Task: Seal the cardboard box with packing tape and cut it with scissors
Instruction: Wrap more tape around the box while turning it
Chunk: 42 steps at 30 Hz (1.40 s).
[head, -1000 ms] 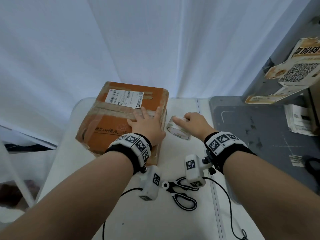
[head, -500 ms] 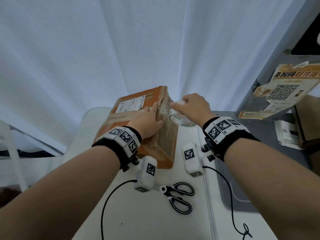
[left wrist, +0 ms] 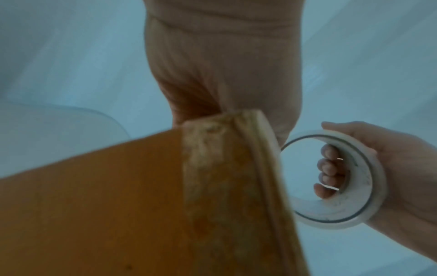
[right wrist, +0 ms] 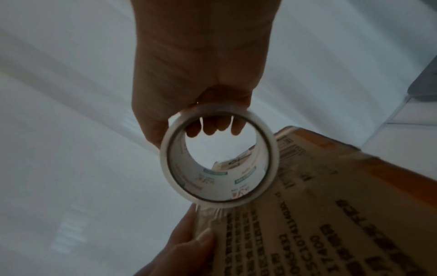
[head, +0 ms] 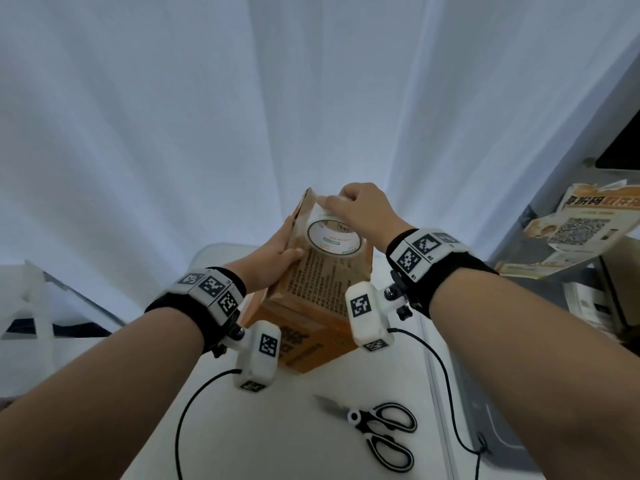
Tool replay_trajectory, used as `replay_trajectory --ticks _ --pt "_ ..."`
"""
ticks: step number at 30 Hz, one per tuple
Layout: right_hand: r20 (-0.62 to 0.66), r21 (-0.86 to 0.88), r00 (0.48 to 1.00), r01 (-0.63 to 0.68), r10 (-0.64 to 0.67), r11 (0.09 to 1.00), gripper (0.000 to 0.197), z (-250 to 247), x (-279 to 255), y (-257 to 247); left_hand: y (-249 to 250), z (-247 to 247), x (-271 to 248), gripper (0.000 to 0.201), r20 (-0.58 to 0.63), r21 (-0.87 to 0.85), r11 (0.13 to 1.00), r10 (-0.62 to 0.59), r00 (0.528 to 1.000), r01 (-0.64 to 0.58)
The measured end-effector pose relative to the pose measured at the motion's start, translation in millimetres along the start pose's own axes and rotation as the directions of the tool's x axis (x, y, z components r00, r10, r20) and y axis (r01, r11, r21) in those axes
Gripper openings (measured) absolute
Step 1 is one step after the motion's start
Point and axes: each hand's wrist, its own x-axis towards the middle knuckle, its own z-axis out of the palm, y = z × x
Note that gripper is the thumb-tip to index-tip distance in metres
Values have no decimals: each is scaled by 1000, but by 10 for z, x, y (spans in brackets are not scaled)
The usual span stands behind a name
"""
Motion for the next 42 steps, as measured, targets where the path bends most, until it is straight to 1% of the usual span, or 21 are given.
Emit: replay_trajectory --ticks 2,3,6,8,12,14,17,19,20,22,23,25,26,27,29,31,33,35,37,40,42 --pt "5 61 1000 -13 12 998 44 103 46 -82 -90 -165 -14 59 -20 61 998 0 1000 1" --pt "21 52 1000 -9 7 999 45 167 65 -131 -136 -228 -6 57 -17 91 996 22 1000 -20" --pt "41 -76 998 54 -51 996 45 350 146 -323 -293 -331 78 66 6 252 966 53 999 -53" --pt "47 -173 996 89 -82 981 45 434 221 -421 -326 -329 124 67 -4 345 937 59 998 -54" --pt "82 -306 997 10 16 952 41 561 283 -380 -419 -283 201 59 -26 485 872 -55 998 61" --pt "66 -355 997 -17 43 935 39 534 288 -340 -439 -277 233 57 -43 501 862 -69 997 81" --pt "85 -542 990 -48 111 839 39 297 257 -289 -393 -268 220 57 -57 529 842 -94 994 110" --pt "106 -609 976 -86 189 788 37 137 197 -220 -340 -225 210 57 -33 558 824 -98 995 100" --pt "104 -623 973 -98 206 776 36 89 166 -187 -313 -200 216 57 -21 569 817 -97 995 91" --pt "87 -612 978 -97 189 785 39 50 116 -150 -296 -175 251 57 -23 631 771 -95 995 88" --pt "79 -582 982 -96 173 808 42 42 96 -136 -288 -177 275 56 -37 692 718 -74 997 79" --pt "60 -507 986 -102 153 856 44 29 65 -104 -274 -192 324 57 -45 812 582 13 999 29" --pt "44 -481 987 -112 152 869 44 22 51 -82 -259 -185 337 58 -24 845 534 50 998 -6" --pt "28 -469 987 -124 155 875 42 14 37 -59 -246 -160 348 60 14 860 508 72 997 -49" --pt "15 -477 986 -137 164 868 40 14 23 -27 -227 -87 349 64 110 852 505 86 990 -139" --pt "28 -497 984 -137 174 857 38 36 24 -43 -232 -66 350 69 151 830 530 85 985 -173" --pt "42 -487 985 -125 166 864 40 66 29 -90 -240 -103 353 71 148 829 535 71 986 -163" --pt "49 -436 986 -122 160 891 41 80 43 -141 -261 -149 354 73 143 842 518 56 988 -152" --pt "63 -384 985 -127 163 915 42 23 36 -186 -287 -179 345 76 131 842 522 46 990 -135" --pt "100 -441 986 -80 137 894 49 -156 -31 -174 -337 -208 339 79 108 842 527 41 993 -113" --pt "110 -497 982 -79 153 864 49 -270 -112 -70 -339 -196 352 80 108 843 525 47 993 -117"
